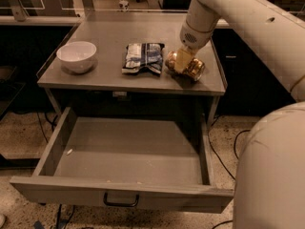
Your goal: Pick orange can from top drawer and place on counter
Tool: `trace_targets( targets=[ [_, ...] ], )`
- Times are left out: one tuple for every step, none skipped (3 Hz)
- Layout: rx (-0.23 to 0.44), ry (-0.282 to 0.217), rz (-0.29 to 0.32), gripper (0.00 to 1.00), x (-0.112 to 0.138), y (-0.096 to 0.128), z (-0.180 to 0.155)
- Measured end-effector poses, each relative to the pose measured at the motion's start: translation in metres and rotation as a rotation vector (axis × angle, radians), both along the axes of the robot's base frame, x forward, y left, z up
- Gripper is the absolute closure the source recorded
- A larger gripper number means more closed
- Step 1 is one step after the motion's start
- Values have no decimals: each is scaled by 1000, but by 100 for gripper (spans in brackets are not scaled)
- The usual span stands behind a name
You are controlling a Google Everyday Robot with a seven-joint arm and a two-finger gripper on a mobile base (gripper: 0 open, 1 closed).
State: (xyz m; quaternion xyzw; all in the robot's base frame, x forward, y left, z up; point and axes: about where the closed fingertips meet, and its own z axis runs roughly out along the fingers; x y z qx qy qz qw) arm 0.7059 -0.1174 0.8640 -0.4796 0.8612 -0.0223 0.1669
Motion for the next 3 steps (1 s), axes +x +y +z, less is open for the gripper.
trace_targets(
  targets=[
    [0,0,0,3,0,0,0],
    [0,0,0,0,0,0,0],
    [0,0,0,0,0,0,0]
  ],
)
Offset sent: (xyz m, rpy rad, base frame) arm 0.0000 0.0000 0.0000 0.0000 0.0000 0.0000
